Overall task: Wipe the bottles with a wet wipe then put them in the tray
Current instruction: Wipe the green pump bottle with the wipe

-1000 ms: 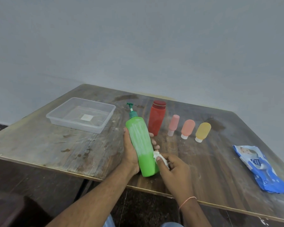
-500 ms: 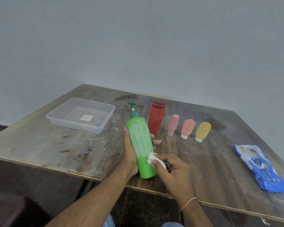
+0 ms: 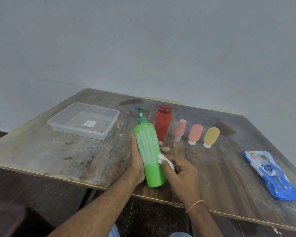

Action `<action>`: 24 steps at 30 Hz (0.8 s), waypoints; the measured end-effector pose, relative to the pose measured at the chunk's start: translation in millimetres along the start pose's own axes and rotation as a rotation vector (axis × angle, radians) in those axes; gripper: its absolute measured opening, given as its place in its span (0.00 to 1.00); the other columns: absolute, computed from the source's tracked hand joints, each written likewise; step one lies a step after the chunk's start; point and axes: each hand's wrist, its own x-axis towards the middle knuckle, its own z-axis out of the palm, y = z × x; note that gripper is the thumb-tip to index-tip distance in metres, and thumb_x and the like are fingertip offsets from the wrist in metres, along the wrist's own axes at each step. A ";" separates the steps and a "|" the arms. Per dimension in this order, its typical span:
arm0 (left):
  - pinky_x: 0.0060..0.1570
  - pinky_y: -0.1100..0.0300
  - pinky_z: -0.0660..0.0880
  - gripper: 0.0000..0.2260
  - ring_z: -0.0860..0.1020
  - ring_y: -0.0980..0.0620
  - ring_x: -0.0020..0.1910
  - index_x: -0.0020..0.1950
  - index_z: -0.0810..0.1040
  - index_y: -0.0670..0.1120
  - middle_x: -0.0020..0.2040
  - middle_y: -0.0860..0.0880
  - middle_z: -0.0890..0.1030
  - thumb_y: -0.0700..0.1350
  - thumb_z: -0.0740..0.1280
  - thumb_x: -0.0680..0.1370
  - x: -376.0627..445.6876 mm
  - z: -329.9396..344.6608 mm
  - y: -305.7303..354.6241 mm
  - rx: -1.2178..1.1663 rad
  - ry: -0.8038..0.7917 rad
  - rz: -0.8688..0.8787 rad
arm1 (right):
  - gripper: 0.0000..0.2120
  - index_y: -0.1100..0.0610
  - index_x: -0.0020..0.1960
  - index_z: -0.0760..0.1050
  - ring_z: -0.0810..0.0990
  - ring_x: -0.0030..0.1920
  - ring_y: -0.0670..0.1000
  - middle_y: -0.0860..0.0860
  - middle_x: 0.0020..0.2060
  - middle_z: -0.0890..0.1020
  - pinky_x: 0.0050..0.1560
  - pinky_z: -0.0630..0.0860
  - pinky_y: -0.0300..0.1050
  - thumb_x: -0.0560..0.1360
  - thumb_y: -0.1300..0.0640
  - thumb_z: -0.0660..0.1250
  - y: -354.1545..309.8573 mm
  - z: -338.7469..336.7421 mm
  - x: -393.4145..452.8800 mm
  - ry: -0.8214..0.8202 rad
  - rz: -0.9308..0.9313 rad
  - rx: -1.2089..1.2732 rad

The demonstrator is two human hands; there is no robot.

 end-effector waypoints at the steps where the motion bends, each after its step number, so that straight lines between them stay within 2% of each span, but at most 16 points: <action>1: 0.53 0.45 0.81 0.48 0.84 0.37 0.49 0.55 0.83 0.37 0.50 0.32 0.85 0.80 0.49 0.75 0.2 -1.1 0.8 -0.001 -0.002 -0.004 | 0.09 0.44 0.52 0.89 0.84 0.44 0.44 0.39 0.44 0.87 0.42 0.77 0.35 0.77 0.57 0.79 -1.0 2.8 -0.8 -0.021 -0.054 0.015; 3: 0.50 0.48 0.82 0.48 0.83 0.37 0.49 0.54 0.83 0.37 0.48 0.32 0.85 0.80 0.49 0.75 0.1 -1.8 3.0 -0.006 0.005 -0.003 | 0.12 0.45 0.51 0.89 0.86 0.48 0.47 0.42 0.47 0.87 0.45 0.80 0.39 0.75 0.61 0.80 -1.7 5.2 -4.9 -0.079 -0.147 0.022; 5: 0.48 0.50 0.81 0.48 0.81 0.37 0.51 0.53 0.83 0.36 0.46 0.33 0.85 0.79 0.49 0.75 1.0 -0.9 1.8 -0.004 0.014 0.005 | 0.13 0.45 0.48 0.88 0.86 0.48 0.47 0.42 0.47 0.88 0.44 0.81 0.41 0.74 0.64 0.79 -0.4 3.5 -6.3 -0.095 -0.139 0.012; 8: 0.55 0.46 0.78 0.47 0.80 0.37 0.51 0.53 0.84 0.37 0.44 0.34 0.85 0.79 0.49 0.75 2.1 0.8 -1.4 -0.012 0.016 0.024 | 0.09 0.45 0.46 0.87 0.85 0.43 0.46 0.39 0.43 0.86 0.39 0.77 0.39 0.74 0.59 0.80 2.1 4.6 -0.5 0.000 -0.118 -0.073; 10: 0.58 0.44 0.78 0.46 0.82 0.37 0.49 0.52 0.83 0.37 0.42 0.35 0.85 0.80 0.51 0.74 0.4 1.9 -1.0 -0.027 0.003 0.023 | 0.09 0.44 0.51 0.88 0.85 0.47 0.45 0.39 0.45 0.86 0.43 0.80 0.41 0.75 0.58 0.79 -1.7 9.3 1.5 0.022 -0.138 -0.089; 12: 0.55 0.46 0.79 0.46 0.83 0.38 0.47 0.51 0.83 0.38 0.41 0.37 0.85 0.80 0.52 0.73 -1.7 2.5 1.3 -0.049 -0.006 0.017 | 0.11 0.43 0.55 0.88 0.84 0.49 0.41 0.38 0.47 0.84 0.45 0.78 0.37 0.75 0.56 0.79 -4.5 12.3 -2.3 -0.049 -0.233 -0.141; 14: 0.50 0.49 0.79 0.46 0.81 0.39 0.45 0.51 0.83 0.38 0.41 0.38 0.84 0.81 0.54 0.72 -2.6 2.5 2.3 -0.051 0.000 0.026 | 0.11 0.42 0.55 0.88 0.80 0.44 0.39 0.39 0.43 0.80 0.41 0.75 0.33 0.74 0.52 0.77 -4.7 9.6 -7.3 -0.121 -0.327 -0.244; 18: 0.42 0.52 0.74 0.45 0.80 0.43 0.40 0.53 0.82 0.38 0.41 0.39 0.80 0.81 0.55 0.72 -1.6 4.0 0.2 -0.066 0.031 0.025 | 0.08 0.43 0.49 0.86 0.80 0.39 0.43 0.41 0.40 0.80 0.36 0.78 0.43 0.71 0.51 0.76 -5.4 -1.2 -8.6 -0.093 -0.439 -0.364; 22: 0.47 0.50 0.75 0.44 0.80 0.42 0.43 0.53 0.81 0.38 0.42 0.39 0.81 0.80 0.55 0.75 -1.0 1.9 0.7 -0.119 -0.035 -0.008 | 0.07 0.40 0.51 0.86 0.79 0.38 0.46 0.43 0.38 0.78 0.34 0.74 0.43 0.73 0.48 0.76 -17.4 11.8 -7.8 -0.178 -0.562 -0.572; 24: 0.51 0.48 0.77 0.44 0.79 0.40 0.45 0.55 0.80 0.38 0.45 0.38 0.81 0.79 0.54 0.76 -1.6 -0.6 0.3 -0.142 -0.050 -0.022 | 0.07 0.40 0.53 0.86 0.80 0.38 0.49 0.44 0.38 0.78 0.34 0.76 0.45 0.76 0.48 0.73 -20.0 18.3 -1.7 -0.142 -0.557 -0.611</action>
